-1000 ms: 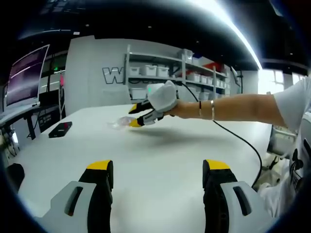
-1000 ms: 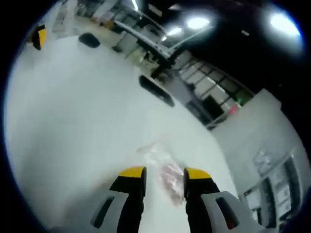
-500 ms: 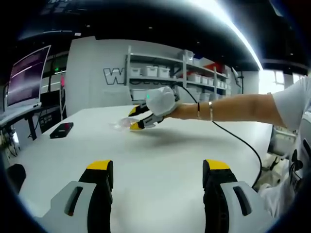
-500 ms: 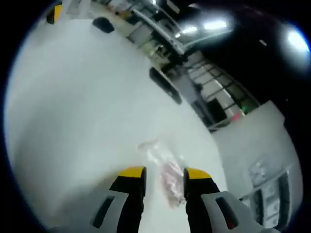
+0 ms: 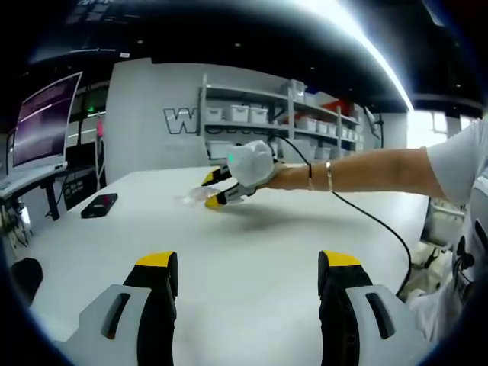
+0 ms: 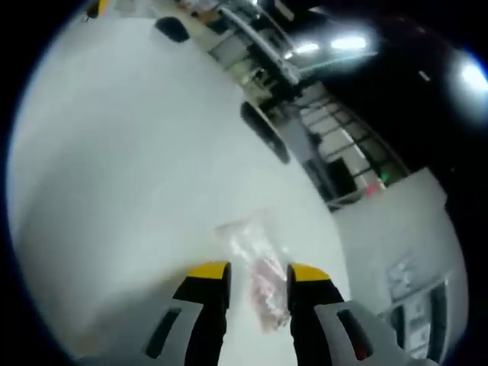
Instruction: Open the resealable bag by pulling the two sides of the seal apart until the entire bag opening is separated and visibly accessible.
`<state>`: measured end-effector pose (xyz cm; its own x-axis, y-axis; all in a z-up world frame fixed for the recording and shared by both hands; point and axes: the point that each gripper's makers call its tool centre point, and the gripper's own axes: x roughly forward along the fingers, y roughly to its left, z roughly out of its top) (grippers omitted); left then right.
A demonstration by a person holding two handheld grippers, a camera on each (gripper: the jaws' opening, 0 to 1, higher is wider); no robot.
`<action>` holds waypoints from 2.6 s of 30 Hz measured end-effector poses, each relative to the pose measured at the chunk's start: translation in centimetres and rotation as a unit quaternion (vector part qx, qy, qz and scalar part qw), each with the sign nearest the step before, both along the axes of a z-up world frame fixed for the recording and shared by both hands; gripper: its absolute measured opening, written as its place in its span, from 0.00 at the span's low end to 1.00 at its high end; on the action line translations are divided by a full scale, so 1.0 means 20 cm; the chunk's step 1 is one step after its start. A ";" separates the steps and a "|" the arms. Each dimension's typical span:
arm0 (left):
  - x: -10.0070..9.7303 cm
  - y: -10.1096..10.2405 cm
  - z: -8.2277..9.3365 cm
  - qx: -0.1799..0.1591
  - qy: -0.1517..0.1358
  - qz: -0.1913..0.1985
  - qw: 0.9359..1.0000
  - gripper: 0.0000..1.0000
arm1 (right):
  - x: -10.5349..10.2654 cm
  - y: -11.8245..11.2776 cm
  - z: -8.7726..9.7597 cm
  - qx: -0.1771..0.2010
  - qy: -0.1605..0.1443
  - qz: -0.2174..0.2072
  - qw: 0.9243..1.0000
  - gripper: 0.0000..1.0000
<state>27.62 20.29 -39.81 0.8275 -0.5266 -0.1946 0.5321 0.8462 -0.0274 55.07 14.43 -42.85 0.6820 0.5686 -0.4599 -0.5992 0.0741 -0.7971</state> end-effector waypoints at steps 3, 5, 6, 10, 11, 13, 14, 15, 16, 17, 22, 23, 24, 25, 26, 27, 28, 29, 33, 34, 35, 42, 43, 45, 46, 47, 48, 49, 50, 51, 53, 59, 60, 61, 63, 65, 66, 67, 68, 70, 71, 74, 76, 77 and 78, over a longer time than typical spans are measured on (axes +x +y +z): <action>0.00 0.00 0.00 -0.002 0.001 -0.001 1.000 0.75 | 0.01 0.01 0.00 -0.003 -0.004 0.002 1.000 0.26; 0.00 0.00 0.00 -0.005 0.002 -0.002 1.000 0.75 | 0.02 0.01 0.00 -0.003 -0.004 0.003 1.000 0.25; 0.00 0.00 0.00 -0.007 0.004 -0.003 1.000 0.75 | 0.02 0.01 0.00 -0.002 -0.004 0.003 1.000 0.24; 0.00 0.00 0.00 -0.005 0.003 -0.001 1.000 0.75 | 0.03 0.03 0.00 0.004 0.001 0.003 1.000 0.23; 0.00 0.00 0.00 -0.005 0.003 -0.001 1.000 0.75 | 0.03 0.03 0.00 0.008 0.007 0.004 1.000 0.22; 0.01 0.00 0.00 -0.005 0.004 -0.001 1.000 0.75 | 0.02 0.04 -0.01 0.013 0.017 0.005 1.000 0.20; 0.01 0.00 0.00 -0.004 0.004 -0.001 1.000 0.75 | 0.02 0.05 -0.02 0.016 0.023 0.006 1.000 0.18; 0.01 0.00 -0.01 -0.004 0.004 -0.001 1.000 0.75 | 0.02 0.06 -0.02 0.019 0.027 0.007 0.999 0.16; 0.01 0.00 0.00 -0.005 0.004 -0.001 1.000 0.75 | 0.01 0.07 -0.03 0.023 0.036 0.007 0.999 0.14; 0.01 0.00 0.00 -0.005 0.004 -0.001 1.000 0.75 | 0.01 0.07 -0.04 0.025 0.041 0.007 0.999 0.12; 0.01 0.00 0.00 -0.005 0.004 0.000 1.000 0.75 | 0.01 0.09 -0.05 0.027 0.050 0.004 0.998 0.06; 0.01 0.00 0.00 -0.005 0.004 0.000 1.000 0.75 | 0.02 0.09 -0.06 0.027 0.051 0.002 0.998 0.04; 0.01 0.00 -0.01 -0.005 0.005 -0.001 1.000 0.75 | 0.02 0.09 -0.06 0.026 0.052 0.000 0.998 0.02; 0.01 0.00 -0.01 -0.005 0.005 -0.002 1.000 0.75 | 0.02 0.08 -0.07 0.025 0.053 -0.004 0.998 0.00; 0.01 -0.01 -0.01 -0.004 0.005 -0.002 1.000 0.75 | 0.02 0.08 -0.08 0.025 0.054 -0.006 0.998 0.00; 0.01 -0.01 -0.01 -0.004 0.005 -0.002 1.000 0.75 | 0.02 0.08 -0.08 0.026 0.054 -0.010 0.998 0.00; 0.01 -0.01 -0.01 -0.004 0.005 -0.002 1.000 0.75 | 0.02 0.08 -0.08 0.028 0.054 -0.012 0.998 0.00; 0.01 -0.01 -0.01 -0.004 0.005 -0.002 1.000 0.75 | 0.02 0.08 -0.08 0.032 0.057 -0.015 0.998 0.00; 0.01 0.00 -0.01 -0.005 0.005 -0.002 1.000 0.75 | 0.02 0.07 -0.07 0.067 0.082 -0.039 0.994 0.00; 0.01 0.00 -0.01 -0.004 0.005 -0.002 1.000 0.75 | 0.02 0.06 -0.06 0.075 0.086 -0.043 0.993 0.00; 0.01 0.00 -0.01 -0.004 0.005 -0.002 1.000 0.75 | 0.03 0.05 -0.04 0.098 0.090 -0.053 0.990 0.00; 0.01 0.00 -0.02 -0.004 0.007 -0.001 1.000 0.75 | 0.09 -0.05 0.16 0.241 0.115 -0.110 0.957 0.00; 0.01 -0.01 -0.02 -0.004 0.007 -0.001 1.000 0.75 | 0.11 -0.06 0.19 0.257 0.115 -0.117 0.952 0.00; 0.01 -0.01 -0.02 -0.004 0.007 -0.002 1.000 0.75 | 0.10 -0.11 0.24 0.286 0.117 -0.129 0.942 0.00; 0.02 -0.01 -0.02 -0.004 0.007 -0.002 1.000 0.75 | 0.10 -0.13 0.26 0.299 0.121 -0.135 0.937 0.00; 0.02 -0.01 -0.01 -0.004 0.006 -0.002 1.000 0.75 | 0.11 -0.15 0.28 0.311 0.123 -0.140 0.932 0.00; 0.02 -0.01 -0.01 -0.004 0.006 -0.003 1.000 0.75 | 0.12 -0.18 0.29 0.321 0.125 -0.145 0.928 0.00; 0.01 -0.02 -0.01 -0.003 0.006 -0.003 1.000 0.75 | 0.13 -0.20 0.30 0.324 0.123 -0.149 0.926 0.00; 0.01 -0.02 -0.01 -0.004 0.006 -0.004 1.000 0.75 | 0.14 -0.21 0.31 0.327 0.122 -0.153 0.925 0.00; 0.01 -0.02 -0.01 -0.004 0.006 -0.004 1.000 0.75 | 0.14 -0.22 0.31 0.328 0.120 -0.154 0.924 0.00; 0.01 -0.02 -0.01 -0.003 0.006 -0.004 1.000 0.75 | 0.15 -0.25 0.32 0.332 0.115 -0.161 0.922 0.00; 0.01 -0.02 0.00 -0.003 0.003 -0.005 1.000 0.75 | 0.15 -0.25 0.33 0.338 0.110 -0.164 0.920 0.00; 0.00 -0.02 0.00 -0.002 0.003 -0.005 1.000 0.75 | 0.16 -0.24 0.34 0.340 0.110 -0.164 0.920 0.00; 0.00 -0.02 0.00 -0.002 0.003 -0.005 1.000 0.75 | 0.16 -0.24 0.34 0.341 0.110 -0.164 0.919 0.00; 0.00 -0.02 0.00 -0.002 0.003 -0.005 1.000 0.75 | 0.17 -0.24 0.35 0.345 0.107 -0.166 0.918 0.00; 0.00 -0.02 0.00 -0.003 0.003 -0.005 1.000 0.75 | 0.17 -0.24 0.37 0.347 0.103 -0.167 0.917 0.00; 0.00 -0.02 0.00 -0.003 0.003 -0.005 1.000 0.75 | 0.18 -0.24 0.38 0.349 0.101 -0.167 0.916 0.00; 0.00 -0.02 0.00 -0.003 0.002 -0.005 1.000 0.75 | 0.19 -0.24 0.38 0.352 0.101 -0.168 0.915 0.00; 0.00 -0.02 0.00 -0.003 0.002 -0.005 1.000 0.75 | 0.18 -0.24 0.39 0.355 0.103 -0.168 0.914 0.00; 0.00 -0.02 0.00 -0.003 0.002 -0.005 1.000 0.75 | 0.18 -0.24 0.39 0.362 0.105 -0.169 0.911 0.00; 0.00 -0.02 0.01 -0.003 0.001 -0.005 1.000 0.75 | 0.18 -0.24 0.40 0.365 0.106 -0.170 0.909 0.00; 0.00 -0.02 0.01 -0.003 0.001 -0.005 1.000 0.75 | 0.17 -0.26 0.41 0.372 0.102 -0.174 0.906 0.00; 0.00 -0.02 0.01 -0.003 0.000 -0.005 1.000 0.75 | 0.17 -0.27 0.42 0.376 0.102 -0.174 0.905 0.00; 0.00 -0.02 0.01 -0.003 0.000 -0.005 1.000 0.75 | 0.16 -0.27 0.43 0.376 0.100 -0.174 0.905 0.00; 0.00 -0.02 0.01 -0.003 -0.001 -0.006 1.000 0.75 | 0.17 -0.28 0.43 0.377 0.099 -0.174 0.904 0.00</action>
